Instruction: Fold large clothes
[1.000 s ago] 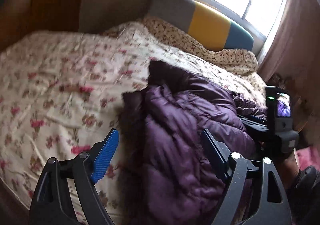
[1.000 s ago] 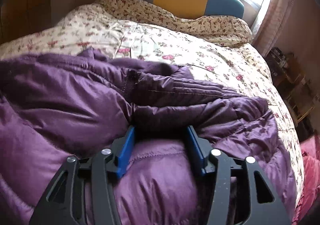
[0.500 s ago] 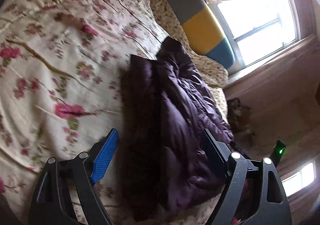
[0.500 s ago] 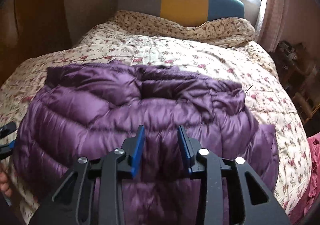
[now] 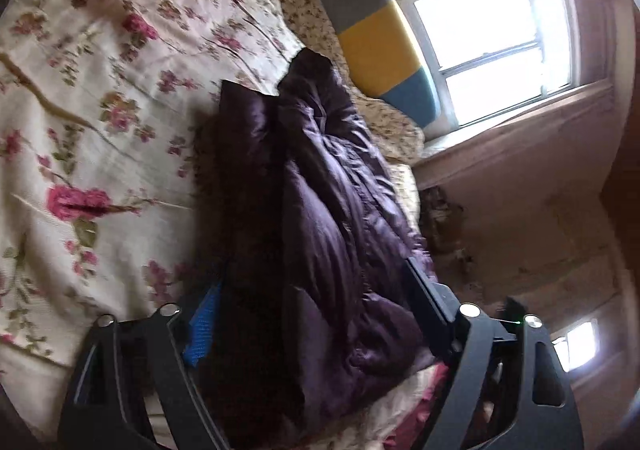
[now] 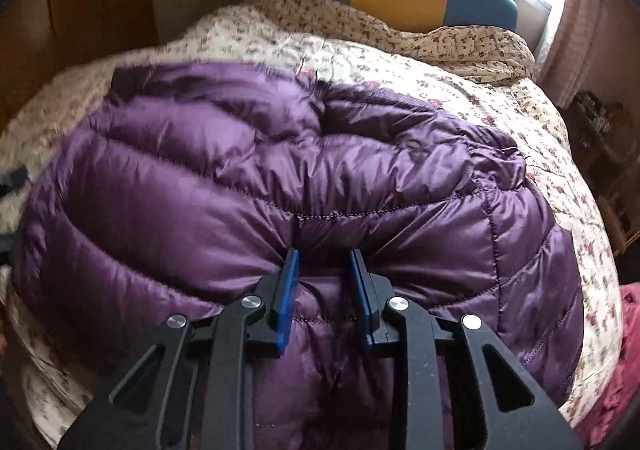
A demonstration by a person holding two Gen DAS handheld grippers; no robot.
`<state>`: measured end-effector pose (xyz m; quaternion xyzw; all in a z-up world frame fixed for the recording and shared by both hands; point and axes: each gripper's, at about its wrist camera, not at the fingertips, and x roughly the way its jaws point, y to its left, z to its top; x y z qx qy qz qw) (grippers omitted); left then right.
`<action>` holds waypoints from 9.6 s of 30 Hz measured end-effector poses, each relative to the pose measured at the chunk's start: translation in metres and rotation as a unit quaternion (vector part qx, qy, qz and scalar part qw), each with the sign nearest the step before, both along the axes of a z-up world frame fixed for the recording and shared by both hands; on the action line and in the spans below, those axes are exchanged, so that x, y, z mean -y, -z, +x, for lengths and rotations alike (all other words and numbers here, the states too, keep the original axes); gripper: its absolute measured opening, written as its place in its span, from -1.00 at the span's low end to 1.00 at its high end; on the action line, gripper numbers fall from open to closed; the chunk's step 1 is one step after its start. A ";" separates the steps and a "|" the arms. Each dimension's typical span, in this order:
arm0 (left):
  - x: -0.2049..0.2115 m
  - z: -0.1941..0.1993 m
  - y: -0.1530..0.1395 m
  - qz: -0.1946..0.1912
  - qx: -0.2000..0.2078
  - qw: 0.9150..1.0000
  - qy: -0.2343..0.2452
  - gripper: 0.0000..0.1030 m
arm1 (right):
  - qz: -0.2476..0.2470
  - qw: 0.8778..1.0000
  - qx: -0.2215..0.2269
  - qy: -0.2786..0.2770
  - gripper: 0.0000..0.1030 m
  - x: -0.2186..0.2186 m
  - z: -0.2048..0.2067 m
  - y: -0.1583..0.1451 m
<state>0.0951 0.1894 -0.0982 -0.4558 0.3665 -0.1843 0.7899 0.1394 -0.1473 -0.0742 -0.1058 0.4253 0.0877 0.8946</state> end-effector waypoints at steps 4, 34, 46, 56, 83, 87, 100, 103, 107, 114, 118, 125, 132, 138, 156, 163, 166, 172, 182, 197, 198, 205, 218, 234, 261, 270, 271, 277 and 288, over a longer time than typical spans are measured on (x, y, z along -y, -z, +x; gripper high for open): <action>0.002 0.002 0.009 -0.068 0.012 0.997 0.022 0.23 | -0.040 0.999 -0.006 0.000 -0.51 -0.011 0.001 0.014; 0.200 0.078 -0.124 0.029 0.107 0.970 0.218 -0.32 | 0.076 0.995 0.022 0.057 -0.19 0.108 -0.033 -0.042; 0.306 0.115 -0.095 0.114 0.040 0.962 0.245 0.07 | 0.039 0.970 0.006 0.241 0.00 0.230 -0.058 -0.041; 0.385 0.138 -0.071 0.223 0.020 0.934 0.278 0.20 | 0.064 0.956 -0.026 0.284 0.00 0.260 -0.061 -0.015; 0.242 0.051 -0.135 0.232 0.092 0.960 0.130 0.63 | 0.058 0.964 0.004 0.258 0.15 0.215 -0.074 -0.044; 0.212 0.042 -0.105 0.272 0.048 0.956 0.096 0.62 | 0.057 0.969 0.014 0.241 0.15 0.199 -0.073 -0.053; 0.228 0.025 -0.075 0.283 0.031 0.950 0.131 0.01 | 0.055 0.973 0.022 0.221 0.18 0.181 -0.075 -0.063; 0.236 0.024 -0.075 0.289 0.038 0.946 0.142 0.00 | 0.056 0.973 0.018 0.225 0.18 0.184 -0.076 -0.061; 0.247 0.026 -0.073 0.300 0.046 0.940 0.157 -0.07 | 0.060 0.972 0.016 0.227 0.18 0.183 -0.078 -0.060; 0.272 0.030 -0.068 0.333 0.064 0.921 0.189 -0.07 | 0.076 0.971 0.017 0.225 0.19 0.180 -0.081 -0.066; 0.278 0.033 -0.065 0.343 0.069 0.916 0.197 -0.07 | 0.084 0.971 0.018 0.221 0.32 0.175 -0.081 -0.070; 0.277 0.031 -0.065 0.347 0.076 0.912 0.205 -0.07 | 0.089 0.974 0.024 0.206 0.34 0.159 -0.075 -0.080; 0.276 0.033 -0.065 0.346 0.076 0.911 0.209 -0.07 | 0.087 0.975 0.028 0.204 0.36 0.152 -0.070 -0.085; 0.277 0.035 -0.065 0.348 0.077 0.910 0.211 -0.07 | 0.095 0.976 0.044 0.191 0.62 0.147 -0.074 -0.099; 0.272 0.032 -0.070 0.337 0.087 0.910 0.226 -0.07 | 0.087 0.982 -0.013 0.165 -0.77 0.134 -0.038 -0.048; 0.271 0.036 -0.073 0.317 0.083 0.916 0.232 -0.07 | 0.105 0.976 -0.021 0.187 -0.79 0.146 -0.045 -0.024; 0.278 0.038 -0.072 0.324 0.085 0.911 0.242 -0.07 | 0.114 0.974 -0.024 0.194 -0.79 0.151 -0.050 -0.013; 0.297 0.042 -0.055 0.348 0.087 0.898 0.256 -0.07 | 0.141 0.969 -0.023 0.202 -0.79 0.162 -0.051 0.011; 0.291 0.042 -0.057 0.334 0.082 0.908 0.239 -0.07 | 0.138 0.969 -0.017 0.205 -0.67 0.163 -0.055 -0.006; 0.245 0.042 -0.093 0.307 0.094 0.931 0.175 -0.07 | 0.096 0.972 0.054 0.208 0.21 0.141 -0.078 -0.063; 0.244 0.043 -0.094 0.307 0.093 0.931 0.172 -0.07 | 0.096 0.972 0.057 0.208 0.25 0.138 -0.077 -0.068; 0.237 0.053 -0.093 0.310 0.085 0.934 0.159 -0.07 | 0.093 0.970 0.080 0.210 0.31 0.134 -0.066 -0.086; 0.238 0.085 -0.095 0.324 0.086 0.930 0.150 -0.07 | 0.083 0.970 0.075 0.216 0.09 0.132 -0.023 -0.083; 0.281 0.139 -0.088 0.344 0.096 0.917 0.175 -0.07 | 0.070 0.967 -0.003 0.246 -0.72 0.165 0.007 -0.017; 0.314 0.151 -0.069 0.357 0.099 0.908 0.196 -0.05 | 0.073 0.955 0.037 0.284 -0.32 0.170 0.004 -0.047; 0.314 0.153 -0.072 0.362 0.107 0.904 0.199 -0.05 | 0.069 0.949 0.047 0.305 -0.29 0.166 0.017 -0.056; 0.315 0.154 -0.073 0.363 0.108 0.903 0.200 -0.05 | 0.068 0.948 0.049 0.307 -0.28 0.167 0.018 -0.057; 0.319 0.155 -0.075 0.371 0.119 0.897 0.209 -0.05 | 0.062 0.943 0.071 0.320 -0.08 0.168 0.023 -0.066; 0.323 0.152 -0.073 0.376 0.133 0.889 0.224 -0.05 | 0.049 0.949 0.064 0.306 -0.34 0.165 0.049 -0.054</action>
